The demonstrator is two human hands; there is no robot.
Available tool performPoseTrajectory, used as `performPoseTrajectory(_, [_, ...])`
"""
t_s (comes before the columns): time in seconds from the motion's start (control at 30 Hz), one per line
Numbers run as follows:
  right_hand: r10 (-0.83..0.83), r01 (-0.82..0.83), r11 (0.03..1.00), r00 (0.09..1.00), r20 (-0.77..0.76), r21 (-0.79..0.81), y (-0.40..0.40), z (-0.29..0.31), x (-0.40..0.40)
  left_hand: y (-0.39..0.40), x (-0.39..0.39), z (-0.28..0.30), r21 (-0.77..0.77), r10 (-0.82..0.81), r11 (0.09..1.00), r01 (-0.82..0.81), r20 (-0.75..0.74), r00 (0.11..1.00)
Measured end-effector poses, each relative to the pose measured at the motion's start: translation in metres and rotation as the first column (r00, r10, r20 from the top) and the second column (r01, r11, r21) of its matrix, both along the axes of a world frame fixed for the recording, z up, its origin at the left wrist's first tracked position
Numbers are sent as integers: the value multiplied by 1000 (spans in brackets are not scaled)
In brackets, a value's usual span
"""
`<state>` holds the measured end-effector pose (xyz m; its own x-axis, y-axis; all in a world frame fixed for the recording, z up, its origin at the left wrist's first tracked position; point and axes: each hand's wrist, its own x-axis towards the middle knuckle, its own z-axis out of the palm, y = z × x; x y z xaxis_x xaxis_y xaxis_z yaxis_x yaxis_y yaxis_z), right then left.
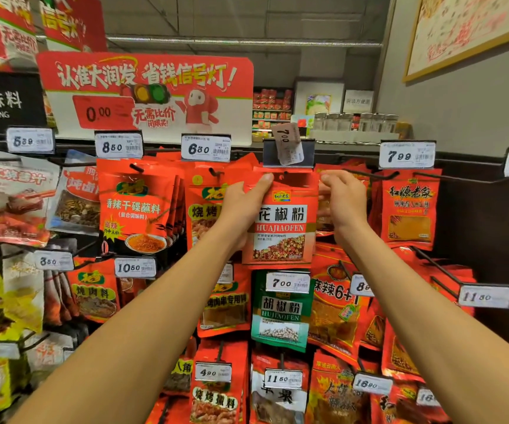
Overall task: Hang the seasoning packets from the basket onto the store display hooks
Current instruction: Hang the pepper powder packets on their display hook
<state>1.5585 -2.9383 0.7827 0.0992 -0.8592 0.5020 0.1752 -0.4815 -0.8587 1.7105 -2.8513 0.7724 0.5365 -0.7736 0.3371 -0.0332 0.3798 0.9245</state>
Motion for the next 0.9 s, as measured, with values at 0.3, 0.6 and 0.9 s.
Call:
performPoseTrajectory(0.3, [1, -1, 1000, 983, -183, 2, 3, 5, 10, -23, -1, 8, 53, 40, 998, -39, -25, 999])
performPoseTrajectory(0.6, [-62, 88, 992, 962, -267, 87, -8, 8, 20, -39, -2, 15, 163, 109, 982, -94, -87, 990])
performPoseTrajectory(0.9, [-68, 110, 988, 938, -340, 108, -23, -3, 24, -59, 5, 13, 233, 201, 956, -180, -72, 977])
